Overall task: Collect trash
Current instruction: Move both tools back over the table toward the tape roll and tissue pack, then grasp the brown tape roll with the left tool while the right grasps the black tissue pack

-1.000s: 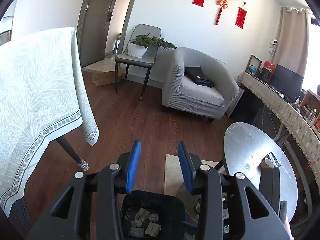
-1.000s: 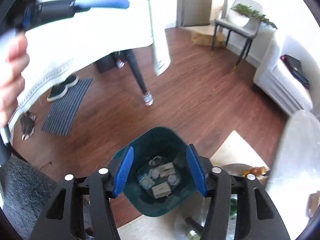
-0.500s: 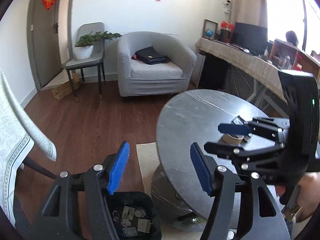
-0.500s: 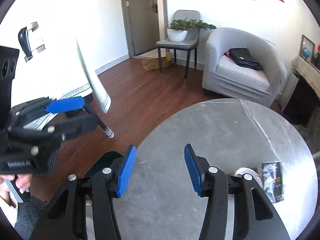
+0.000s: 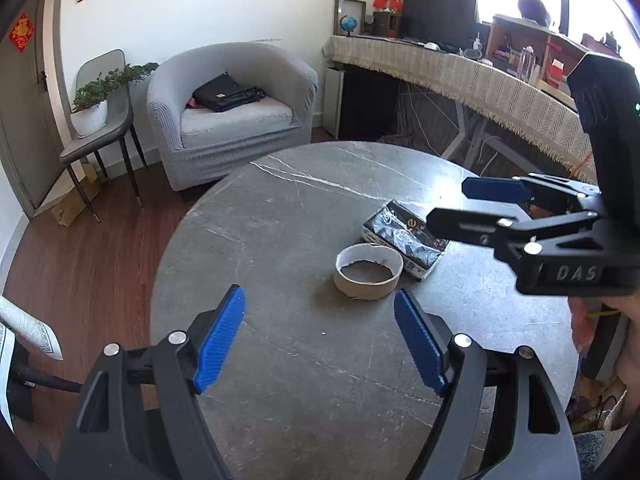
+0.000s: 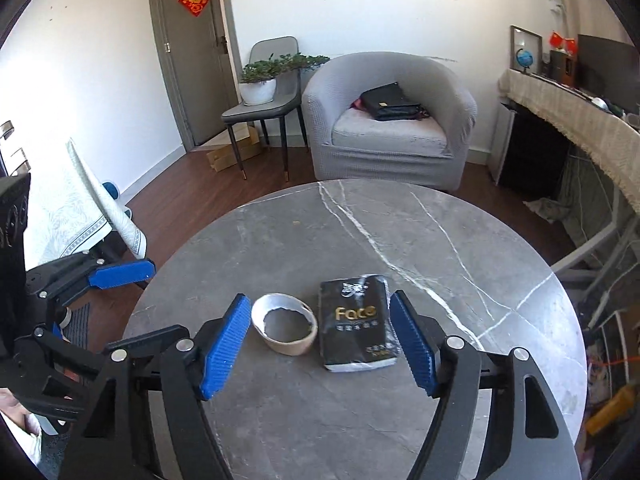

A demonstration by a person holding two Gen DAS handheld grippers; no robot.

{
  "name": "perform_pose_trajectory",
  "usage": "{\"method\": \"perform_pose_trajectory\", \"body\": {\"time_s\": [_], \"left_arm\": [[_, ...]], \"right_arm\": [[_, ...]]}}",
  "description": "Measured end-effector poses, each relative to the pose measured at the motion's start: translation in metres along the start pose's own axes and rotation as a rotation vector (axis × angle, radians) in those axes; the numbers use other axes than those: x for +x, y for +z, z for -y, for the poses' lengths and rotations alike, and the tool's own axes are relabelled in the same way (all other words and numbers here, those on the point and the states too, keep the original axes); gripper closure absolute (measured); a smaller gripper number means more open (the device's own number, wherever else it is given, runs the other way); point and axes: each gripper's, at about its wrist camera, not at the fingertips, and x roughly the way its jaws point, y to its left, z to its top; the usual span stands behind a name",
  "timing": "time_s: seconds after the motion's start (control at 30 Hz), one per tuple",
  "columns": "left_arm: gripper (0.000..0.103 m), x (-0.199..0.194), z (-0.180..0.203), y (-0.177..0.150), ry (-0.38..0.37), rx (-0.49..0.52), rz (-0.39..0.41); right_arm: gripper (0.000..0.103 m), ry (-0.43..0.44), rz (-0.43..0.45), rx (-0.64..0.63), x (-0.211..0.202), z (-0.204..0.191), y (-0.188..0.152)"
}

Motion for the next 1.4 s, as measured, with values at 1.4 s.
{"method": "perform_pose_trajectory", "body": {"time_s": [1.4], "left_arm": [[0.046, 0.032, 0.002, -0.001, -0.020, -0.121, -0.077]], "right_arm": [[0.021, -0.030, -0.162, -0.116, 0.020, 0.022, -0.028]]}}
